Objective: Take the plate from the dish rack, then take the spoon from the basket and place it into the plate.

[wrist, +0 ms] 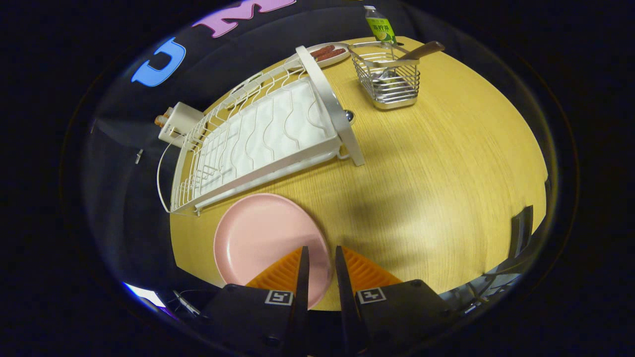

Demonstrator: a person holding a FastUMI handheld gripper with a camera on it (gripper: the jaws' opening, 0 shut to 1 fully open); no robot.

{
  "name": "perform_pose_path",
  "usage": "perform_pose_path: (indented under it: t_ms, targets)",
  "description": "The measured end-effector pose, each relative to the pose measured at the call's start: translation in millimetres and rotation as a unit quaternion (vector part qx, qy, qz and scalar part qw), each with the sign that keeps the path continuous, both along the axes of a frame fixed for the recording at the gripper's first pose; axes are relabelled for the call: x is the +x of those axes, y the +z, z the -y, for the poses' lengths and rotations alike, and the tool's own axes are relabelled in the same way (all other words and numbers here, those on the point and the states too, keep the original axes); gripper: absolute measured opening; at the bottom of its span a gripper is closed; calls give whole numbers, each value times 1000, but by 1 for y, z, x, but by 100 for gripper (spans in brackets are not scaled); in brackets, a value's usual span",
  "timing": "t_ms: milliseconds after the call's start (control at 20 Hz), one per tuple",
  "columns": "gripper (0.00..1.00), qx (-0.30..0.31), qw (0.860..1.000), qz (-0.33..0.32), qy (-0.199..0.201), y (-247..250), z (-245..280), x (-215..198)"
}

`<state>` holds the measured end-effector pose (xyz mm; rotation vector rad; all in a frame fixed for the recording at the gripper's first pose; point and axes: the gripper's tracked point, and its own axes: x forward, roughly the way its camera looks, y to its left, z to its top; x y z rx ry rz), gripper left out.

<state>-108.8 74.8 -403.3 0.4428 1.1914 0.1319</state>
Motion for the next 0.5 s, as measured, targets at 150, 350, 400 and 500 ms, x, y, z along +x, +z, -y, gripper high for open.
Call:
perform_pose_path:
  t_ms: [150, 350, 400, 500]
  targets:
    - [32, -55, 995, 81, -1, 19, 38, 23]
    - [32, -110, 977, 178, -50, 54, 90, 70]
    - [32, -116, 972, 192, -69, 62, 101, 81]
    - [32, -124, 966, 206, -95, 66, 119, 102]
